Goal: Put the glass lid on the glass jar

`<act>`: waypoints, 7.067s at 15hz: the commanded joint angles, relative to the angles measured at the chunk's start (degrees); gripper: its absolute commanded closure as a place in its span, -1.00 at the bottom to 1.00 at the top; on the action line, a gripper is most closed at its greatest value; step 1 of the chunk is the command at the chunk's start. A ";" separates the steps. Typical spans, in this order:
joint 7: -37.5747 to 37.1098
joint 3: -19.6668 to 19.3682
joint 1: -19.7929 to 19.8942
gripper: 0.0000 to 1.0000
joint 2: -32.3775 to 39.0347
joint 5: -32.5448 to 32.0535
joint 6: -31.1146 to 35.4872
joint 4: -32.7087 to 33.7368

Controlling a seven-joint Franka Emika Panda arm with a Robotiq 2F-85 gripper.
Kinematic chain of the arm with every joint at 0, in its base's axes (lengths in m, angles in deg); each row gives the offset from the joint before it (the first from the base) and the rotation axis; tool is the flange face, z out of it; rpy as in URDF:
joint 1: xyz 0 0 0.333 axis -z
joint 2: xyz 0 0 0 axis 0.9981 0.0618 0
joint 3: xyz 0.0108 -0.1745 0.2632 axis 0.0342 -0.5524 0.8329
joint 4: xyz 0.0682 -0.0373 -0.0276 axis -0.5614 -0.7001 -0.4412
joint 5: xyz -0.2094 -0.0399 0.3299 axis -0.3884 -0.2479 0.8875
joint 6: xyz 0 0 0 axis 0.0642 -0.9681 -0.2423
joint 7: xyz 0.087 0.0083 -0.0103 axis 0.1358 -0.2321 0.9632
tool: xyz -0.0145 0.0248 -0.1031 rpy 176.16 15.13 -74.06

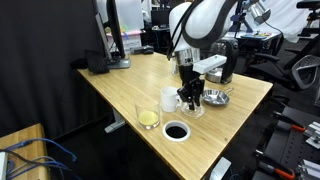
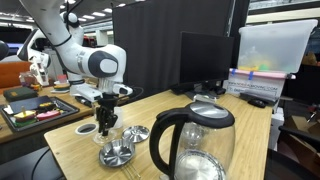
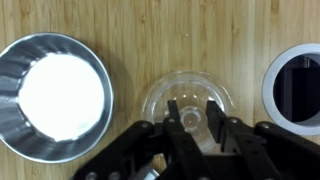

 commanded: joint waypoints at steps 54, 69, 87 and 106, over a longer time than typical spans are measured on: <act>4.89 8.14 -10.50 0.84 -2.64 -16.16 -11.81 19.47; 5.17 5.71 -13.46 0.84 6.24 -18.05 -16.38 27.53; 4.89 4.88 -14.14 0.84 8.43 -18.43 -16.88 28.18; 7.74 5.21 -13.52 -1.00 9.32 -12.85 -15.66 27.33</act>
